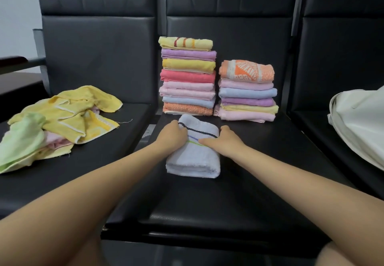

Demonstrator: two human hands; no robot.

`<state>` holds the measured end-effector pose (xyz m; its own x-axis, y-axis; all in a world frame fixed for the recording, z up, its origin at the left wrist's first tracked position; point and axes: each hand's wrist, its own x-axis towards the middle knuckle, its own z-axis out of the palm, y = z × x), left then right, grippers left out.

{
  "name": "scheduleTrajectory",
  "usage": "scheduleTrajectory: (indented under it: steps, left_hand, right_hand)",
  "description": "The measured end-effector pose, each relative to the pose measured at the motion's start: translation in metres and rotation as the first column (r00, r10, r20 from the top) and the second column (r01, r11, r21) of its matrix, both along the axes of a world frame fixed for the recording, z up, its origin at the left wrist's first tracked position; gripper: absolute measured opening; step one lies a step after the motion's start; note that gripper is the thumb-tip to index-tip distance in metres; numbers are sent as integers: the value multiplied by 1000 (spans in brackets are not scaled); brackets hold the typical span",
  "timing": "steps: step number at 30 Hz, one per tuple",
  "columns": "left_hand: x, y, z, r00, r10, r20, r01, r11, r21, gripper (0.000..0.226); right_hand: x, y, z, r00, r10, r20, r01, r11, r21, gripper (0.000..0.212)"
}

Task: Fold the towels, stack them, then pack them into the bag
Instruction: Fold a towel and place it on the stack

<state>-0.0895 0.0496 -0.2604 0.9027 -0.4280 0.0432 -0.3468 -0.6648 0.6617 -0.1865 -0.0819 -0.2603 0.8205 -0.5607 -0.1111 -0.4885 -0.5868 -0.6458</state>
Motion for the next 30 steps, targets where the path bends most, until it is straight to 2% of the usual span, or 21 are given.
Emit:
scheduleTrajectory:
  steps: [3,5,8,10,12,15,17,20,22,24,26,28,30]
  left_hand:
    - [0,10,-10,969,-22,246,-24,983,181,29]
    - [2,15,-16,967,-5,255,-63,964,258,39]
    - [1,17,-18,977,18,211,-73,963,258,42]
    - [-3,18,-17,978,18,206,-65,973,222,39]
    - [-2,19,-17,981,9,192,-46,980,193,35]
    - [-7,21,-13,983,-46,176,17,987,159,47]
    - [-16,17,-7,992,-84,95,77,994,78,53]
    - [-32,10,7,983,-110,-150,82,979,-186,57]
    - [-41,7,18,888,-225,-400,42,907,-418,65]
    - [-50,7,27,718,-438,-540,0,777,-629,61]
    - [-58,6,38,586,-548,-597,-79,694,-715,51]
    - [-64,1,50,564,-579,-589,-126,645,-754,44]
    - [-62,-4,56,612,-582,-535,-139,587,-798,37]
  right_hand:
    - [2,3,-3,997,46,-61,-56,985,-164,83]
    - [2,5,-1,996,35,-83,-50,980,-194,80]
    - [3,9,3,992,52,-112,-70,984,-161,70]
    - [4,9,1,996,31,-89,-36,998,-46,64]
    - [4,10,-1,1000,7,31,-13,981,196,53]
    - [-4,15,10,964,-70,256,-99,801,591,30]
    - [-10,16,22,936,-125,329,-176,642,747,31]
    - [-21,11,38,916,-131,378,-261,521,813,34]
    - [-31,6,49,916,-133,378,-279,464,841,29]
    - [-41,0,59,917,-138,375,-281,445,851,30]
    - [-50,-5,69,924,-141,354,-254,465,848,25]
    - [-55,-10,75,921,-165,354,-230,503,833,19]
    - [-56,-16,74,891,-219,398,-227,544,808,17]
